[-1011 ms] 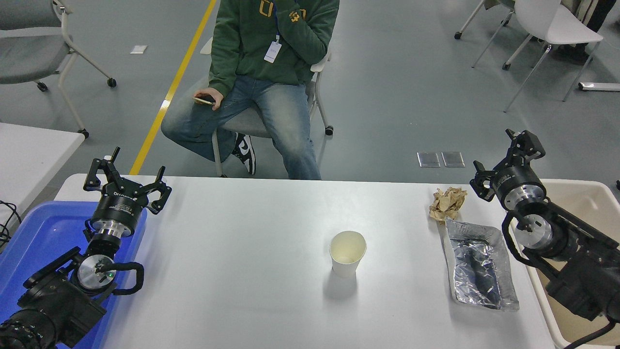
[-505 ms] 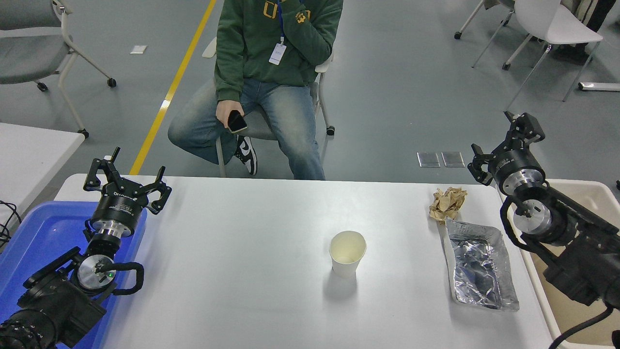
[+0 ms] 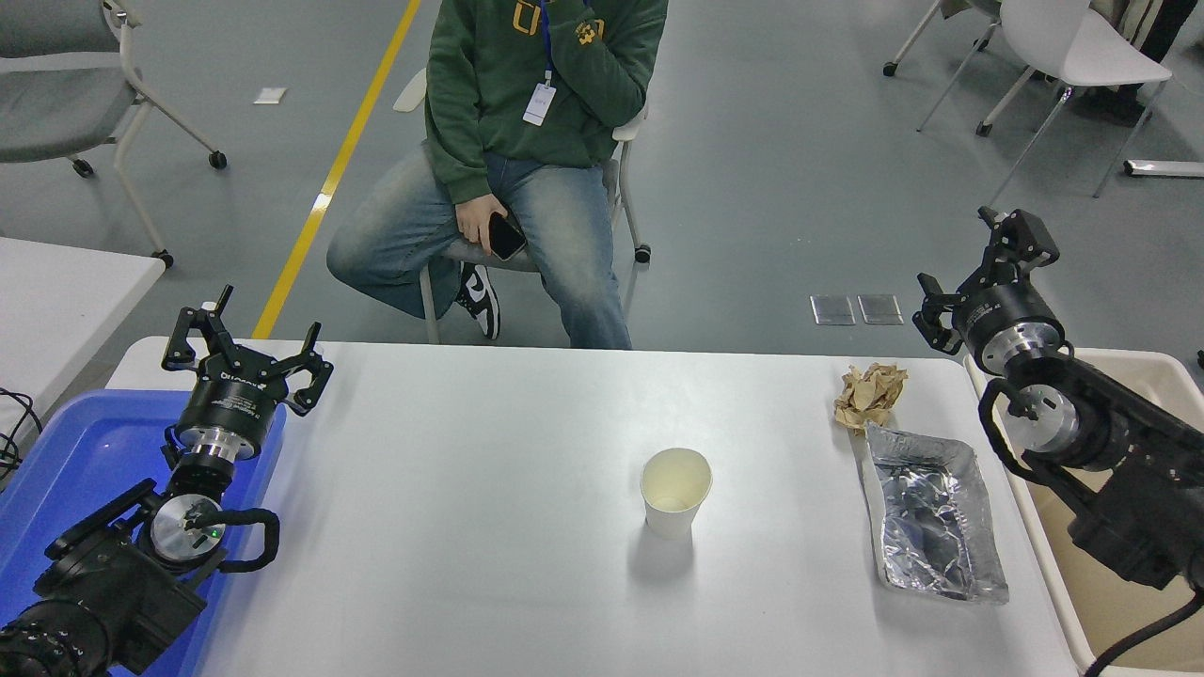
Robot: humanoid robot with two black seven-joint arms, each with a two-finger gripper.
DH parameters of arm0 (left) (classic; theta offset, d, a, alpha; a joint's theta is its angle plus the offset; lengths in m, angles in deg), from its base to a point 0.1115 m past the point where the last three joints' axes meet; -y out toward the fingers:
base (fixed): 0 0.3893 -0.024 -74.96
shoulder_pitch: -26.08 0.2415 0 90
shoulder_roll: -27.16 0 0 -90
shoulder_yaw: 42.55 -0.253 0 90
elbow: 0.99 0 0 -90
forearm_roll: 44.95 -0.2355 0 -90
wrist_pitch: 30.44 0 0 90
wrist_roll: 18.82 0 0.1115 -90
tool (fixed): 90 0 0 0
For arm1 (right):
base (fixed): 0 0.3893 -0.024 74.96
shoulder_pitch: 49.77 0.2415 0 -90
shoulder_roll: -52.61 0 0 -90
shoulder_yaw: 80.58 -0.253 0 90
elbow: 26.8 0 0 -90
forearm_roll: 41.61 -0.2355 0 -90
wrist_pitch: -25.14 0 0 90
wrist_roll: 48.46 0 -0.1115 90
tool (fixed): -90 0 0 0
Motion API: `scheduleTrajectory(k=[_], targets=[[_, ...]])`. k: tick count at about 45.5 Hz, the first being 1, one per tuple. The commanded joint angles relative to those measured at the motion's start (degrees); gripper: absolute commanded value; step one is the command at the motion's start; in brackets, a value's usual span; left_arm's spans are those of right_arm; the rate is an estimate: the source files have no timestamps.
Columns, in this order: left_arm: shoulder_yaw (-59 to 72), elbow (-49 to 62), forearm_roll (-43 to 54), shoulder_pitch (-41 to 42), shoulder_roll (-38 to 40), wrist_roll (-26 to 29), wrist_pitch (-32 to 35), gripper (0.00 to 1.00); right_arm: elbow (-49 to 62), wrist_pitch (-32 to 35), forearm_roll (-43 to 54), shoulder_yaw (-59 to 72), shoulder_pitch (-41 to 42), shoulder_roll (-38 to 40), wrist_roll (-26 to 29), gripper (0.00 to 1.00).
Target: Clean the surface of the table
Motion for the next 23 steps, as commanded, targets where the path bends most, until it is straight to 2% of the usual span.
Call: scheduleTrajectory(k=[1, 13, 23], targets=[[0.0, 0.0, -0.1, 0.0, 0.0, 0.0, 0.0, 1.0, -9.8, 1.1, 3.0, 5.1, -0.4, 6.6, 0.0, 1.0], [0.0, 0.0, -0.1, 0.0, 0.0, 0.0, 0.0, 1.0, -20.8, 0.3, 15.5, 13.8, 0.7, 13.1, 0.3, 1.0], [0.0, 0.1, -0.1, 0.0, 0.0, -0.1, 0.0, 1.0, -27.6, -2.3, 21.4, 29.7, 9.0, 14.3, 0.6, 1.0]])
